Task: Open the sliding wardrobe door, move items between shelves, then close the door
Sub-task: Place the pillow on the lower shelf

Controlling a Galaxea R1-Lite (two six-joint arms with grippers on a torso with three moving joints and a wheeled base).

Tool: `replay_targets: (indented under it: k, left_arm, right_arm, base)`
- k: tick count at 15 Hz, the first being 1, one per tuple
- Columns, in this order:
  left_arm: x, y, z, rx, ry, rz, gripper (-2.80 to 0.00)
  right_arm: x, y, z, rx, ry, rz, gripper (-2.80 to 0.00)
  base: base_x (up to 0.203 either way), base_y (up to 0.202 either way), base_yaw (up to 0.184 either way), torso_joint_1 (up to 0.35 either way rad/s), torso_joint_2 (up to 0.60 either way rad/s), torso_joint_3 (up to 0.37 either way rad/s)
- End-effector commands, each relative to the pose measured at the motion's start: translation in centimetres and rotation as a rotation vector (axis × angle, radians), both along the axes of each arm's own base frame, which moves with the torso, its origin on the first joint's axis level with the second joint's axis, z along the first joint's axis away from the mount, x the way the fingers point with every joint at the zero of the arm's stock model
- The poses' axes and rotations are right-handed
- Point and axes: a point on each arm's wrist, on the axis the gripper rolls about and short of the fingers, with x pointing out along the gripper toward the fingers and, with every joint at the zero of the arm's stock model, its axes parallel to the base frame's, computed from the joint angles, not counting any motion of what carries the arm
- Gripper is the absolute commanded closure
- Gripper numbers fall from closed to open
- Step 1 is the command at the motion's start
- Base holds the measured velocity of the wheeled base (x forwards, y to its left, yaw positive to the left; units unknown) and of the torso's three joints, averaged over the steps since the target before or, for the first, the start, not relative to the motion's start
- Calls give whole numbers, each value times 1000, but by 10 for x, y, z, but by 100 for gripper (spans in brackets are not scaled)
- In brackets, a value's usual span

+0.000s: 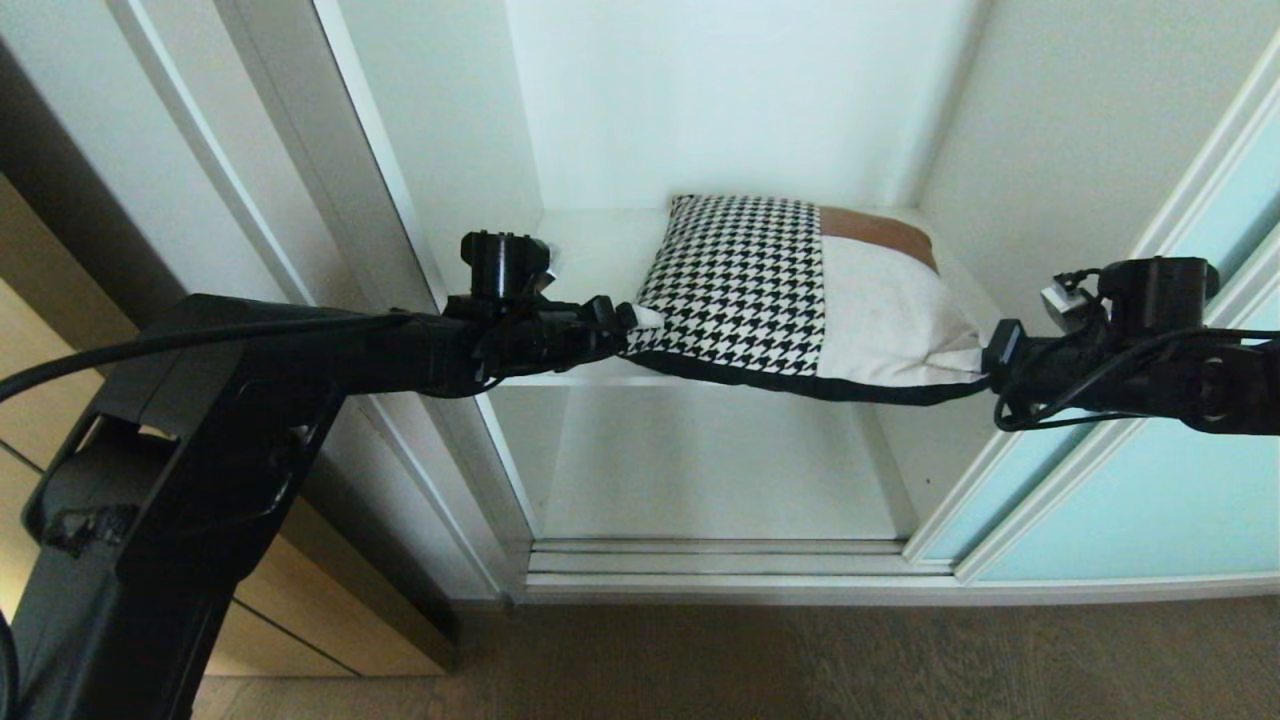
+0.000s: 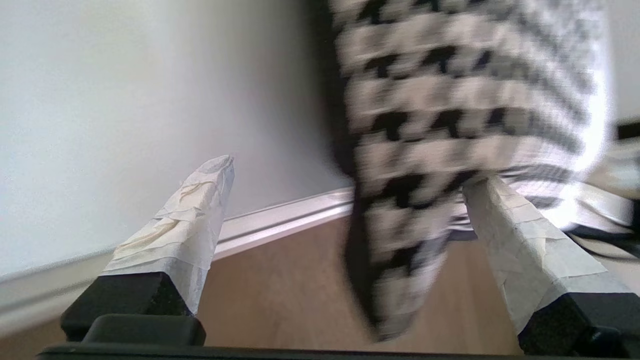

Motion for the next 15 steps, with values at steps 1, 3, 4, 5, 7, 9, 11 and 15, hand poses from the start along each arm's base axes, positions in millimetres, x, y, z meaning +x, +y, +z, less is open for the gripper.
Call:
replay_targets:
  k: [1, 3, 4, 5, 7, 9, 11, 15]
  left_arm:
    - [-2, -1, 9, -24, -46, -30, -280]
    - [-1, -7, 10, -37, -88, -44, -280]
    - [-2, -11, 11, -44, -109, -52, -280]
    - [-1, -15, 9, -51, -123, -66, -280]
    - [3, -20, -5, -56, -107, -126, -280]
    - [8, -22, -19, -55, -102, -136, -280]
    - [9, -23, -25, -54, -93, -138, -280]
    - [10, -22, -23, -59, -97, -136, -280]
  right_arm:
    - [-3, 3, 0, 5, 4, 11, 0]
    - [-4, 3, -2, 6, 12, 13, 0]
    - [-5, 3, -4, 7, 19, 13, 0]
    - [-5, 3, -6, 7, 26, 13, 0]
    - [-6, 3, -7, 12, 28, 25, 0]
    - [-8, 4, -4, 19, 21, 42, 0]
    - [-8, 4, -3, 20, 17, 47, 0]
    - [-5, 4, -6, 21, 25, 47, 0]
  base:
    - [0, 0, 0, 0, 0, 0]
    - [0, 0, 0, 0, 0, 0]
    - [0, 0, 0, 0, 0, 0]
    - [0, 0, 0, 0, 0, 0]
    - [0, 0, 0, 0, 0, 0]
    - [0, 0, 0, 0, 0, 0]
    - [0, 0, 0, 0, 0, 0]
    - [0, 0, 0, 0, 0, 0]
